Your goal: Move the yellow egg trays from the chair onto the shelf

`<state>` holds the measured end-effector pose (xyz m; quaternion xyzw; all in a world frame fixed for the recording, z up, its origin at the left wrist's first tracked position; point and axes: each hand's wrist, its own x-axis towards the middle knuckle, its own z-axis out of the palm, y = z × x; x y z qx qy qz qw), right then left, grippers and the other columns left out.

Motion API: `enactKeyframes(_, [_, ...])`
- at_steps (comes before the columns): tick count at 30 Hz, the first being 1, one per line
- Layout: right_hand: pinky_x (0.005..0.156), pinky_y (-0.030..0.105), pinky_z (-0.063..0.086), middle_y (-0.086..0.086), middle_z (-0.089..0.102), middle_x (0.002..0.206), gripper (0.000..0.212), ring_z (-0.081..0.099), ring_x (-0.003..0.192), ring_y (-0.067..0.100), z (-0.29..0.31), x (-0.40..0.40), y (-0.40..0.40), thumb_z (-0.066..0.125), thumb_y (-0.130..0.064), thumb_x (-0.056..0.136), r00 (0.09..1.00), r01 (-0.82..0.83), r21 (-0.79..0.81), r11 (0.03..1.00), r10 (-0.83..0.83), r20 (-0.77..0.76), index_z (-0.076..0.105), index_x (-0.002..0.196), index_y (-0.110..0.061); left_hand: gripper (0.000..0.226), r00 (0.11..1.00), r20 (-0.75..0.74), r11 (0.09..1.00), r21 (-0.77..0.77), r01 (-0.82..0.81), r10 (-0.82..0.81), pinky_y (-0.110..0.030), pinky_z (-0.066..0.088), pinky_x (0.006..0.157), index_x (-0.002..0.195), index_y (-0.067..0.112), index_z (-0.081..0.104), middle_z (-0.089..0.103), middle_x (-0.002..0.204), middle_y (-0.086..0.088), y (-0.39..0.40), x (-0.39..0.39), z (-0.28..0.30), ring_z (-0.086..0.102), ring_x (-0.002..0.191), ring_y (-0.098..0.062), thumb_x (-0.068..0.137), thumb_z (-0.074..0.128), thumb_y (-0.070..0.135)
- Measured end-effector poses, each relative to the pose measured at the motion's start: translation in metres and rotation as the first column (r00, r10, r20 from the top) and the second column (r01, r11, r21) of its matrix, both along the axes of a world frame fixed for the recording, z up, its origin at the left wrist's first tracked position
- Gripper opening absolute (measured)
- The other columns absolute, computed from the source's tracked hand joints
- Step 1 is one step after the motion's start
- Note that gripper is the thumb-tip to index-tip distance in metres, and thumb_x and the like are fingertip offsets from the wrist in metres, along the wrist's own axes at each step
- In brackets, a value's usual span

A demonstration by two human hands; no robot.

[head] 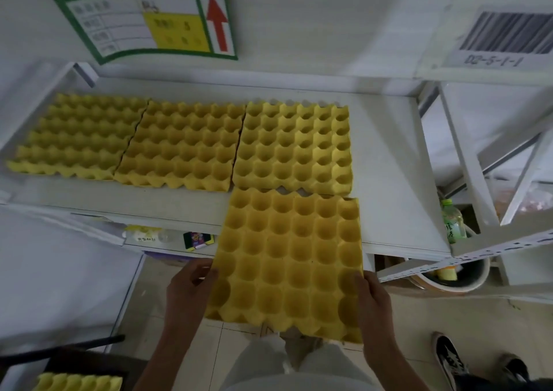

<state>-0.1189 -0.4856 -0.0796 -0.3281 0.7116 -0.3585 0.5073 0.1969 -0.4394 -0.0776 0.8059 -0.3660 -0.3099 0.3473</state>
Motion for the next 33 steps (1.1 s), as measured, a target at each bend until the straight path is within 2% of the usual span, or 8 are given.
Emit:
enactKeyframes(2, [0.067,0.035,0.049,-0.011,0.07,0.077,0.024,0.063,0.079,0.02,-0.001,0.002,-0.013,0.058,-0.025,0.101,0.999,0.025,-0.026,0.999,-0.025,-0.027,0.069,0.083,-0.036,0.015,1.0,0.004,0.999,-0.037,0.017,-0.016,-0.036,0.06,0.073,0.094,0.039,0.069,0.076,0.085,0.013,-0.014,0.004,-0.001,0.073,0.082,-0.009,0.093,0.072,0.024])
enactKeyframes(6, [0.065,0.033,0.049,-0.011,0.069,0.079,0.016,0.063,0.08,0.017,-0.002,0.001,-0.044,0.06,-0.029,0.1,0.995,0.022,-0.055,0.998,-0.027,-0.093,0.069,0.088,-0.032,0.025,1.0,-0.003,0.996,-0.086,0.027,-0.028,-0.022,0.052,0.064,0.088,0.047,0.066,0.074,0.081,0.022,-0.039,0.006,-0.004,0.068,0.078,0.008,0.09,0.074,0.023])
enactKeyframes(9, [0.061,0.03,0.045,-0.01,0.07,0.087,0.01,0.064,0.083,0.014,0.001,-0.002,-0.063,0.059,-0.032,0.099,0.99,0.007,-0.066,0.998,-0.016,-0.14,0.069,0.099,-0.029,0.012,0.998,-0.054,0.995,-0.099,0.016,-0.022,-0.021,0.049,0.064,0.091,0.039,0.07,0.072,0.085,0.029,-0.056,0.003,-0.006,0.067,0.081,0.01,0.091,0.074,0.028])
enactKeyframes(15, [0.064,0.028,0.044,-0.001,0.07,0.09,0.017,0.063,0.085,0.019,-0.001,0.001,-0.108,0.058,-0.029,0.098,0.952,-0.066,-0.097,0.993,0.034,-0.305,0.07,0.103,-0.019,0.006,0.998,0.038,0.986,-0.156,0.06,-0.055,-0.006,0.044,0.059,0.093,0.031,0.072,0.071,0.077,0.025,-0.102,0.004,-0.012,0.066,0.08,0.013,0.089,0.076,0.029])
enactKeyframes(18, [0.074,0.041,0.056,0.006,0.07,0.092,0.018,0.065,0.088,0.028,-0.004,0.006,-0.12,0.057,-0.025,0.099,0.934,-0.082,-0.115,0.99,0.036,-0.355,0.069,0.103,-0.012,0.005,0.996,0.075,0.988,-0.145,0.05,-0.04,-0.01,0.043,0.059,0.088,0.029,0.072,0.071,0.075,0.02,-0.113,0.007,-0.016,0.066,0.076,0.011,0.088,0.077,0.03])
enactKeyframes(21, [0.082,0.049,0.06,0.006,0.07,0.101,0.019,0.067,0.093,0.028,-0.011,0.01,-0.114,0.055,-0.025,0.101,0.933,-0.079,-0.134,0.988,0.025,-0.359,0.064,0.116,-0.016,0.005,0.997,0.063,0.986,-0.159,0.057,-0.048,-0.011,0.046,0.063,0.091,0.029,0.073,0.073,0.079,0.02,-0.109,0.012,-0.023,0.068,0.079,0.01,0.089,0.076,0.03])
enactKeyframes(27, [0.077,0.052,0.062,0.005,0.072,0.101,0.021,0.069,0.091,0.027,-0.013,0.018,-0.11,0.056,-0.027,0.101,0.932,-0.044,-0.2,0.979,-0.032,-0.361,0.055,0.122,-0.027,0.005,0.995,0.092,0.981,-0.186,0.055,-0.038,0.001,0.042,0.065,0.092,0.022,0.076,0.07,0.08,0.022,-0.11,0.013,-0.022,0.065,0.08,0.015,0.089,0.077,0.026])
enactKeyframes(33, [0.073,0.046,0.062,0.0,0.072,0.097,0.015,0.069,0.086,0.023,-0.018,0.018,-0.111,0.054,-0.03,0.101,0.91,-0.07,-0.21,0.975,-0.024,-0.415,0.055,0.116,-0.028,0.012,0.988,0.146,0.975,-0.203,0.087,-0.058,-0.007,0.043,0.068,0.096,0.019,0.079,0.071,0.08,0.017,-0.11,0.013,-0.023,0.066,0.077,0.008,0.091,0.075,0.03])
